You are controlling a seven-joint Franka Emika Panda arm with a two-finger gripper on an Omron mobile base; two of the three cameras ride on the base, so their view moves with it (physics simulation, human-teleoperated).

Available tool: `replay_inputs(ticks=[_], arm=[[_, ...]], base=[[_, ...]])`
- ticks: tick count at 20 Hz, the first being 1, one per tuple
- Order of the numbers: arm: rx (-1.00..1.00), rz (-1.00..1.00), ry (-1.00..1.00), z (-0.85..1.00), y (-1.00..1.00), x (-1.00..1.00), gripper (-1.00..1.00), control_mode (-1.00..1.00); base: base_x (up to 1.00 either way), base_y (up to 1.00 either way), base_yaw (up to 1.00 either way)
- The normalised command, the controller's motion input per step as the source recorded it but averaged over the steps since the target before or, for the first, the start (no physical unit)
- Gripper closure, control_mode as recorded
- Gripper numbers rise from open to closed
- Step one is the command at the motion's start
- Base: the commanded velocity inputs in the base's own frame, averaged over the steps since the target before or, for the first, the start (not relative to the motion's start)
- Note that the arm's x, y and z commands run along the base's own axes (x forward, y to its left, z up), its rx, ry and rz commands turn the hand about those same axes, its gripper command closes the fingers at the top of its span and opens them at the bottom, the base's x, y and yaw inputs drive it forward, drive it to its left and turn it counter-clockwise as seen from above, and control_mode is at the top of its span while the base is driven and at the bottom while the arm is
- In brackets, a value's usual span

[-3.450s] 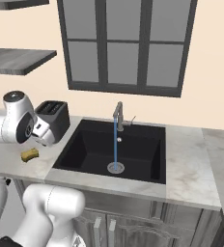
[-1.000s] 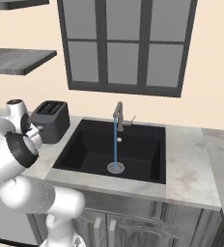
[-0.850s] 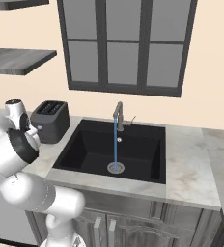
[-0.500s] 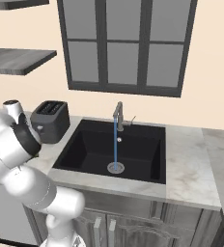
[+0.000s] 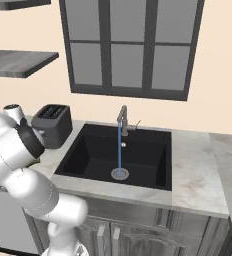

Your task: Soak the sponge with water for a few seconds and then drop it inside the sink.

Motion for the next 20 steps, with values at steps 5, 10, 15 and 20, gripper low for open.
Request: replay_inputs(ticks=[5,10,15,20], arm=[[0.00,-0.02,0.00,-0.02,0.00,0.10,-1.00,-1.00],[0.00,0.00,0.00,0.00,0.00,0.19,-1.00,-1.00],[0.00,0.00,0.00,0.00,0.00,0.02,-1.00,-1.00],[0.00,0.02,0.00,-0.07,0.00,-0.02,-1.00,-1.00]], base=[[0.00,0.00,0.00],[0.00,0.00,0.00],[0.00,0.00,0.00],[0.00,0.00,0.00]])
